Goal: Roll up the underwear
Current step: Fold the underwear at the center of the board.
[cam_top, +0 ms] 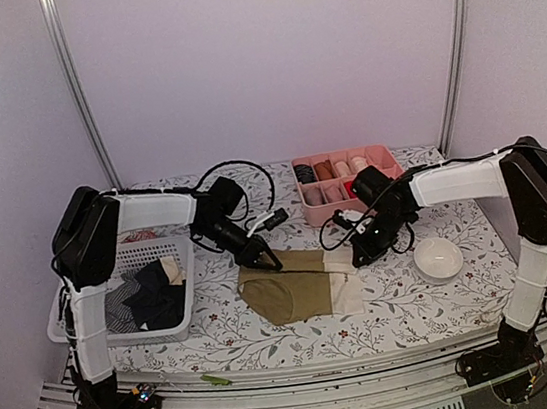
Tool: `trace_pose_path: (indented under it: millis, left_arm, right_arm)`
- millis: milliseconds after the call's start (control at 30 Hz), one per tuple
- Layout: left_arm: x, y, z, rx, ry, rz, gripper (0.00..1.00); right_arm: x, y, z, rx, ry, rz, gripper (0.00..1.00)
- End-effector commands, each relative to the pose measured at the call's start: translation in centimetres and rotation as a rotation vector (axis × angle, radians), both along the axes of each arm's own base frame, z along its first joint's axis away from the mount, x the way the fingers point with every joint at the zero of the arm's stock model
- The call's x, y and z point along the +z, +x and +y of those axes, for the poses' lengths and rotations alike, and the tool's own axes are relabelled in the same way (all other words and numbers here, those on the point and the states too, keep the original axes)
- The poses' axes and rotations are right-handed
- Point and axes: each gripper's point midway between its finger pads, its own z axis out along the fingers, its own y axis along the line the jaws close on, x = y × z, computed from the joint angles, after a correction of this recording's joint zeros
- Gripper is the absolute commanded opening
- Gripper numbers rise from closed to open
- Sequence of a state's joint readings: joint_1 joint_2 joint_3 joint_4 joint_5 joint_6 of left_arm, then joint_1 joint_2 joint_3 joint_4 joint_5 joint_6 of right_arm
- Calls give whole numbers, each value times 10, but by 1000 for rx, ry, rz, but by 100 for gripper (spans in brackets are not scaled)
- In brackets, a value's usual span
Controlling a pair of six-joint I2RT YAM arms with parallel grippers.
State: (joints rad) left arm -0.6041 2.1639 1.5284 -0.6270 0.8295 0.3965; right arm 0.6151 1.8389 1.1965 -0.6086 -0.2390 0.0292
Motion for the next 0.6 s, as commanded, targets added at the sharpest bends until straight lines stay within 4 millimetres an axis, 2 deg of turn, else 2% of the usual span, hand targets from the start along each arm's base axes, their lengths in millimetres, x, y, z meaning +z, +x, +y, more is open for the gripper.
trace_pose_path:
  millis: [0, 233, 367, 567]
  left_arm:
    - [27, -20, -3, -53, -54, -21, 0]
    - [21, -52, -2, -95, -33, 13, 0]
    - [11, -75, -1, -110, -22, 40, 0]
    - [-2, -85, -2, -113, -9, 40, 0]
  right_arm:
    - [1, -15, -10, 21, -33, 29, 0]
    - [8, -41, 0, 65, -23, 76, 0]
    - [3, -50, -10, 18, -60, 113, 0]
    - [-2, -68, -13, 39, -79, 146, 0]
